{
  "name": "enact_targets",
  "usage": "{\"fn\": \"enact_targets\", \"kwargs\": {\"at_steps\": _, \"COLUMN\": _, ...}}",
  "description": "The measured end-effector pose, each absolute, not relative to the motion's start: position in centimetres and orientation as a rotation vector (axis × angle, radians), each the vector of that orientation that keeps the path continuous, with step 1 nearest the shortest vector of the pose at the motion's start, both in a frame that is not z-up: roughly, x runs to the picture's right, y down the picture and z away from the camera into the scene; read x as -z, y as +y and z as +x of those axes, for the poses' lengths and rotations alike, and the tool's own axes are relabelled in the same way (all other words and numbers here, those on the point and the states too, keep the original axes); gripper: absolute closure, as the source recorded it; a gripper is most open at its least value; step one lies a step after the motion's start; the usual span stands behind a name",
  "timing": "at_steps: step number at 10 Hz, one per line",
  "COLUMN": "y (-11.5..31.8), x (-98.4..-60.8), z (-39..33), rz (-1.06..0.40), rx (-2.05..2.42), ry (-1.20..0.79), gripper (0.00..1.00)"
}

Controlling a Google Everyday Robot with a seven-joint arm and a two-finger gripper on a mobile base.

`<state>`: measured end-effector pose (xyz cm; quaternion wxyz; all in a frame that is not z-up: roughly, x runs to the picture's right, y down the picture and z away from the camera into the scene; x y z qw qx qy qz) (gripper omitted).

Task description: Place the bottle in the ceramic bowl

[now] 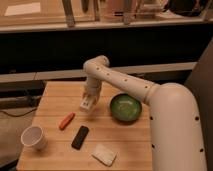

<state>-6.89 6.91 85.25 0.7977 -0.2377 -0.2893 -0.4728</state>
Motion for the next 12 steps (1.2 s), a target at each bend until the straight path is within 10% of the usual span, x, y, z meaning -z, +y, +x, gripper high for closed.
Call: {"fn": "enact_targets", "kwargs": {"at_steps": 12, "y": 6.9, "x": -83.7, "z": 6.4, "rz": -0.444, "rx": 0.851, "ry": -0.627, "gripper": 0.96}}
